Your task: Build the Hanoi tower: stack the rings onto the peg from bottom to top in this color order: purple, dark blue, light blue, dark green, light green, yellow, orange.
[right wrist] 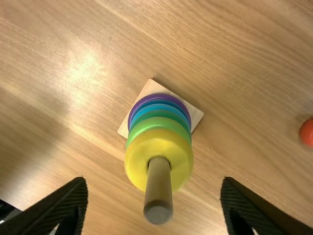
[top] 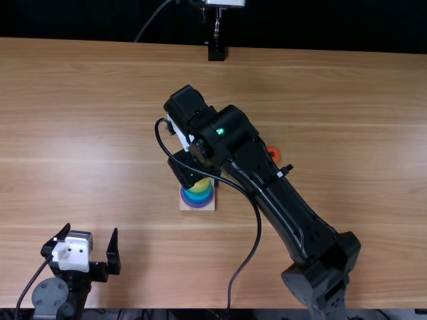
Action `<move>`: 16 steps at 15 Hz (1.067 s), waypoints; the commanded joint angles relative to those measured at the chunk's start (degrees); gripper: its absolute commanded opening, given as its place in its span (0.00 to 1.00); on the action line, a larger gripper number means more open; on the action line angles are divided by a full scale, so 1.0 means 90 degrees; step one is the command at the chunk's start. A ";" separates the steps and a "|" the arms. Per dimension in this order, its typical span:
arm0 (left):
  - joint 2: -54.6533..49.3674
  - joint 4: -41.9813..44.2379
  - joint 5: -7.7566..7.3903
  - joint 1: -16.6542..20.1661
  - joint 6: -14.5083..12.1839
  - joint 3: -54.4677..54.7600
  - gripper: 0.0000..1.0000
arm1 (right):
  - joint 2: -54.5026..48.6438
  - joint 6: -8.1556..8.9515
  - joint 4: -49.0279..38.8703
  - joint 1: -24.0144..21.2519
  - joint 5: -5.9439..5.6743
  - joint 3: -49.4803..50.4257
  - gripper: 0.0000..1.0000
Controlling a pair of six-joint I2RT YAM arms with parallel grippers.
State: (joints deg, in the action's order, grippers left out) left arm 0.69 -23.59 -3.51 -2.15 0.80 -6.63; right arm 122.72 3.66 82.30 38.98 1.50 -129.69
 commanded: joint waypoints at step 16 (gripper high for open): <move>-0.0076 -0.0249 -0.0149 0.0063 -0.0077 0.0737 1.00 | 0.0466 0.0894 0.0015 -0.2056 -0.0014 -0.0551 1.00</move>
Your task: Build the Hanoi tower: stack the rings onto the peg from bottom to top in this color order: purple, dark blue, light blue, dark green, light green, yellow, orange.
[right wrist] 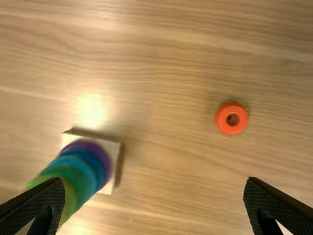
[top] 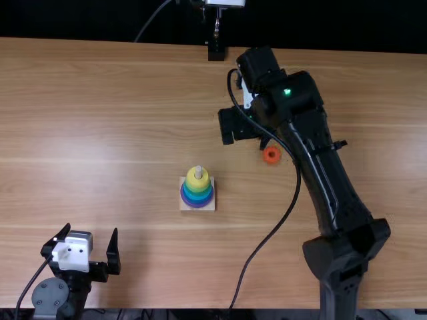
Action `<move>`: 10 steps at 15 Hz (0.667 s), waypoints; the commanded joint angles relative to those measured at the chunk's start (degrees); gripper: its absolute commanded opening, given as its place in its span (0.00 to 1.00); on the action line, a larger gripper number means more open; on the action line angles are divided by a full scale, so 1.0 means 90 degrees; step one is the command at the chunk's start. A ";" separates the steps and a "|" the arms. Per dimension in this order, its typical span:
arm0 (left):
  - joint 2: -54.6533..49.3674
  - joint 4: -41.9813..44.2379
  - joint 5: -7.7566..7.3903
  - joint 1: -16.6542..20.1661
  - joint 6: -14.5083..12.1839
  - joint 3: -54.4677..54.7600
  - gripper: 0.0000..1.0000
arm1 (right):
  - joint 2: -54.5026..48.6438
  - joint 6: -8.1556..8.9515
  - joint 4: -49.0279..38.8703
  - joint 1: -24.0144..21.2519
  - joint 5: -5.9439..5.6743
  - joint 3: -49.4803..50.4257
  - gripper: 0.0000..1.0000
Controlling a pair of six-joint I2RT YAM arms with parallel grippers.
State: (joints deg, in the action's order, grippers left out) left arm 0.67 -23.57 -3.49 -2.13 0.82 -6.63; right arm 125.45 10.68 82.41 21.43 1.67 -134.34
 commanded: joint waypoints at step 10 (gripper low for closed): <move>-0.0074 -0.0252 -0.0152 0.0061 -0.0079 0.0737 1.00 | 0.0007 0.0032 -0.1779 -0.0877 -0.0057 0.2749 1.00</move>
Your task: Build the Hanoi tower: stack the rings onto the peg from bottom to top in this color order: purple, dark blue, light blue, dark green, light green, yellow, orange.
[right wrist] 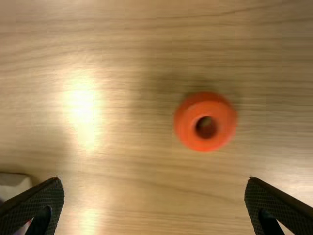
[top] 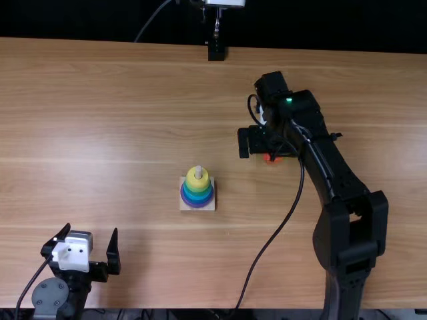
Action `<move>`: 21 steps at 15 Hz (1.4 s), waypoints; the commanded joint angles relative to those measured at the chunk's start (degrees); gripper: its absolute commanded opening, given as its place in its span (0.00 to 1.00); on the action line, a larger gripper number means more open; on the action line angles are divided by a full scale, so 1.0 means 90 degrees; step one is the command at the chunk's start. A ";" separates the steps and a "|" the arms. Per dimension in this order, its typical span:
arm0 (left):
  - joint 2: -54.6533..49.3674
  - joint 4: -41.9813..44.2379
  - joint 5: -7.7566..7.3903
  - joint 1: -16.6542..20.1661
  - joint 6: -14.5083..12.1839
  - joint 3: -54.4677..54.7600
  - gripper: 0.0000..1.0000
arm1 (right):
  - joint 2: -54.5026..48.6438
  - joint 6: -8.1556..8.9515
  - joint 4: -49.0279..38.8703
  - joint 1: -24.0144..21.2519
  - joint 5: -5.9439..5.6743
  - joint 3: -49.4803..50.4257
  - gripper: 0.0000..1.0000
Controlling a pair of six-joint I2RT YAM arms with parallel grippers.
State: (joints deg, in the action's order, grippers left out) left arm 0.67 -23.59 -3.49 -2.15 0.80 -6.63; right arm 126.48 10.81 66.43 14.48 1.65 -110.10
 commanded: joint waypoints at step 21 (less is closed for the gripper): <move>-0.0074 -0.0249 -0.0163 0.0063 -0.0077 0.0737 1.00 | 0.0820 -0.0041 -0.0215 -0.0427 -0.0054 -0.0042 1.00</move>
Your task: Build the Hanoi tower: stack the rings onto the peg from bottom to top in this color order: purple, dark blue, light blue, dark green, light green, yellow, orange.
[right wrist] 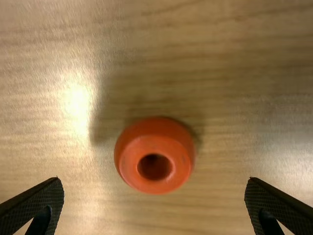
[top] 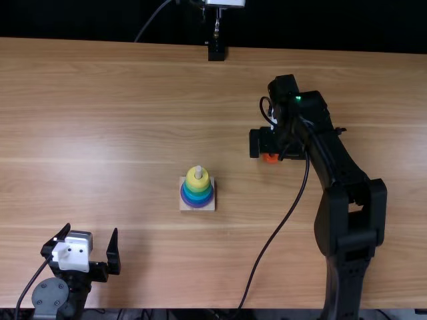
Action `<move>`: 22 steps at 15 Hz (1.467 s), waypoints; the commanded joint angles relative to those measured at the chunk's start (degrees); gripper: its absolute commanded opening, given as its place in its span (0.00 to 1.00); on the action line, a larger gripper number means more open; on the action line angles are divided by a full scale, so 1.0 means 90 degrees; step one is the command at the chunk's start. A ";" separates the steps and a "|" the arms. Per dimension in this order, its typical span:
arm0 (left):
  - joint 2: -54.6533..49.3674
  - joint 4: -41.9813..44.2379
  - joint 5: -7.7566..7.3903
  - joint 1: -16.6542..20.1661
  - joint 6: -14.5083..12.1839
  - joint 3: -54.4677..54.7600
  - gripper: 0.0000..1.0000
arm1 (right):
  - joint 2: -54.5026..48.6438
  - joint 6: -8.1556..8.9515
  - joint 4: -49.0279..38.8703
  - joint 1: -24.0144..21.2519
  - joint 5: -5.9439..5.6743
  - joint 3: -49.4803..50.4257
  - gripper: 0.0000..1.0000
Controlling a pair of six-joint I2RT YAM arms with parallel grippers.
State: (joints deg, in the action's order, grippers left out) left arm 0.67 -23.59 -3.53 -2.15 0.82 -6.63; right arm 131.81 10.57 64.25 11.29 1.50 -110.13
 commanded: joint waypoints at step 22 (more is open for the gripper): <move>-0.0074 -0.0249 -0.0147 0.0063 -0.0079 0.0737 1.00 | -0.0807 -0.1139 0.0708 0.0230 -0.0026 -0.0693 0.00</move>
State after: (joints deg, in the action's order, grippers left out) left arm 0.67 -23.57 -3.51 -2.13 0.80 -6.63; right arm 128.92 2.35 70.50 12.05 1.41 -114.08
